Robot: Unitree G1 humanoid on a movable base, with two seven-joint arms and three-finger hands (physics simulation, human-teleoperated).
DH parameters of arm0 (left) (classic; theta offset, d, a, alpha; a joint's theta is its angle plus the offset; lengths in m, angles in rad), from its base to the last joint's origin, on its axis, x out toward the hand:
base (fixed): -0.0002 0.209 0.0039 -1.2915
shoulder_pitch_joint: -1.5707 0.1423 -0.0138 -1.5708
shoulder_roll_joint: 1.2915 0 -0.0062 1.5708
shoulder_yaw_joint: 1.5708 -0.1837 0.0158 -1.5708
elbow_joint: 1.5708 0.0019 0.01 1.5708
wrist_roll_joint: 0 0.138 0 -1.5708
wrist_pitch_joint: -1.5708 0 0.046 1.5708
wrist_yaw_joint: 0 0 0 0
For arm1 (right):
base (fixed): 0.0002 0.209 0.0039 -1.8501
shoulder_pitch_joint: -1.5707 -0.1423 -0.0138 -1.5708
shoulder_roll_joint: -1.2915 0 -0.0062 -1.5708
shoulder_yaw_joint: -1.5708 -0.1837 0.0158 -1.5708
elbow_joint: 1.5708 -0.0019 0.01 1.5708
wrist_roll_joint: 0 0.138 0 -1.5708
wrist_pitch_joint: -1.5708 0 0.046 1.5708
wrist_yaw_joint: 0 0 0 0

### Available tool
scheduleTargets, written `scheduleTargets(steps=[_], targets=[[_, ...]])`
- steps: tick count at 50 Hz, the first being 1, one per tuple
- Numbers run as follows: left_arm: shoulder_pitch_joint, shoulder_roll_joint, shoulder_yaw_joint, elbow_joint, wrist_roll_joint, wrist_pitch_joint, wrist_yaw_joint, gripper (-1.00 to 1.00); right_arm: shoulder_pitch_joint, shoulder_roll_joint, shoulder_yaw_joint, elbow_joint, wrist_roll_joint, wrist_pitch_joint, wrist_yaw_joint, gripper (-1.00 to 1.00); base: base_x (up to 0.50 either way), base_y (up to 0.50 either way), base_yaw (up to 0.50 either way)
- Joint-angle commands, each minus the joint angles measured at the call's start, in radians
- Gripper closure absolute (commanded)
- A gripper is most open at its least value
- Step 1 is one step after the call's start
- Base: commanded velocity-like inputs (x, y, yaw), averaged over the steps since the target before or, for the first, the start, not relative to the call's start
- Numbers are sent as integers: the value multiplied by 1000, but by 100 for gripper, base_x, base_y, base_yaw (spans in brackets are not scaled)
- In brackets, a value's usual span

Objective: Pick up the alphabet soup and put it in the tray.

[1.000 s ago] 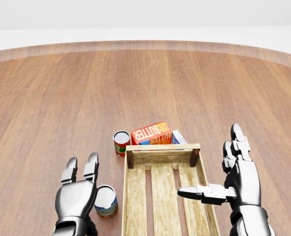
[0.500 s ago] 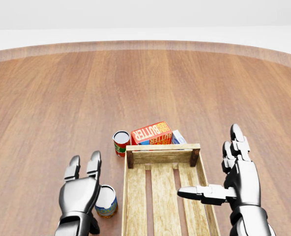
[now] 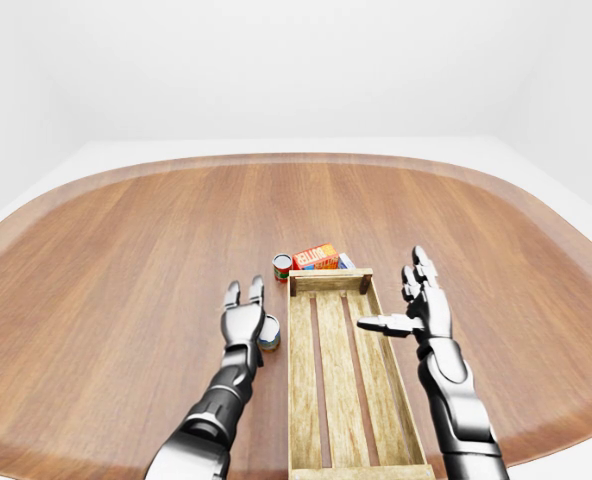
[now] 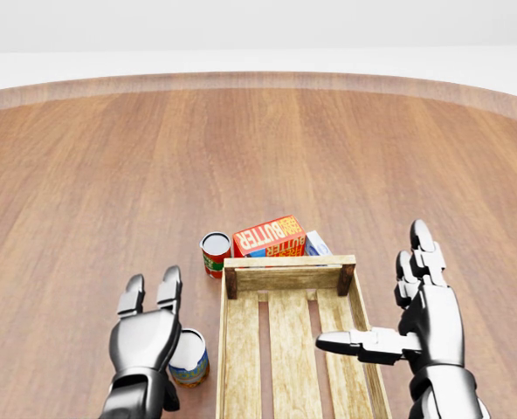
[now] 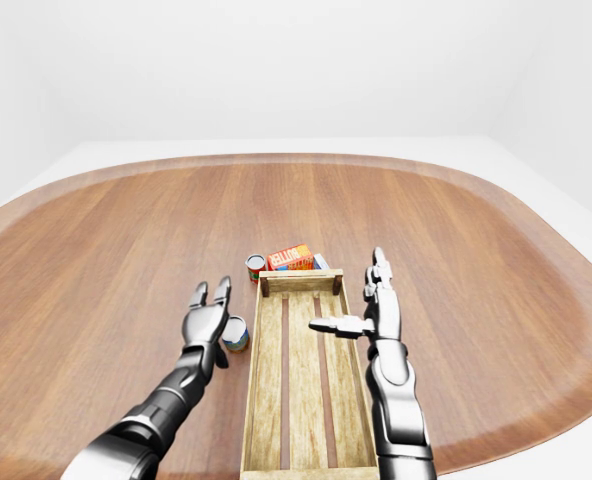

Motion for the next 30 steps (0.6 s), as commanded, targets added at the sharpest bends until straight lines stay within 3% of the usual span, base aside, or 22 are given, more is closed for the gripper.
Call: scheduleTargets(steps=[1,30], targets=[[-37,-8,-3,77,-13,0,16,-100,0,0,-3,-2,3,1,0,-100,0,0,0],[-44,-33,-18,126,-2,0,16,-100,3,-2,-6,-11,8,4,4,-100,0,0,0]])
